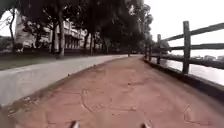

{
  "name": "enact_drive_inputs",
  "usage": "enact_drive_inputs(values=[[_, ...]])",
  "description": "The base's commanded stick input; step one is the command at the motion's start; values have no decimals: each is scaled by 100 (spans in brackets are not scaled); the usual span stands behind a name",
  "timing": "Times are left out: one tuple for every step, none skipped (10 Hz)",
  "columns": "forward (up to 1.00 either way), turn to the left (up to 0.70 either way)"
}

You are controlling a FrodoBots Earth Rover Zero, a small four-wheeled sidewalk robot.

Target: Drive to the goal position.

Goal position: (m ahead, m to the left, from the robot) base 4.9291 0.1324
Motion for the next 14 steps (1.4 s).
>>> enact_drive_inputs(values=[[70,0],[70,0],[70,0],[70,0],[70,-13],[70,-35],[70,-35],[70,-20],[70,0],[70,0],[70,0],[70,0],[70,0],[70,0]])
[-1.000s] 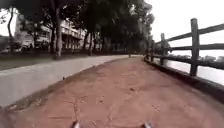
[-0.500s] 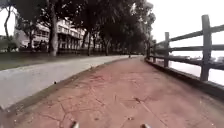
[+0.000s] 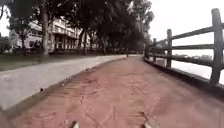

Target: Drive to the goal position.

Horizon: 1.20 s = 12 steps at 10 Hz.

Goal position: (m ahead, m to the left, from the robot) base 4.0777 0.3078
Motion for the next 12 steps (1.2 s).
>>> enact_drive_inputs(values=[[70,0],[70,0],[70,0],[70,0],[70,0],[70,0],[70,0],[70,0],[70,0],[70,0],[70,0],[70,0]])
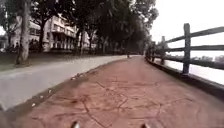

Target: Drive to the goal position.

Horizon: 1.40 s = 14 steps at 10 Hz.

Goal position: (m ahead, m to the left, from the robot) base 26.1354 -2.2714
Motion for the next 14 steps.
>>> enact_drive_inputs(values=[[70,0],[70,0],[70,-10],[70,-28],[70,-35],[70,-35],[70,-35],[70,-1],[70,0],[70,0],[70,0],[70,0],[70,0],[70,0]])
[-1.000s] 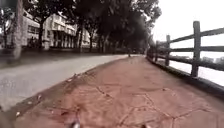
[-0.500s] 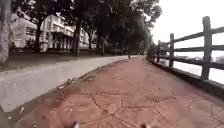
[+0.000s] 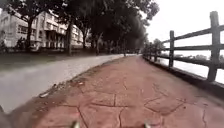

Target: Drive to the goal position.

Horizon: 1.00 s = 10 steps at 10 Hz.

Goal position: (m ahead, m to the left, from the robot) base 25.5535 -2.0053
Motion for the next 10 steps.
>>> enact_drive_inputs(values=[[70,0],[70,0],[70,0],[70,0],[70,0],[70,0],[70,0],[70,0],[70,0],[70,0]])
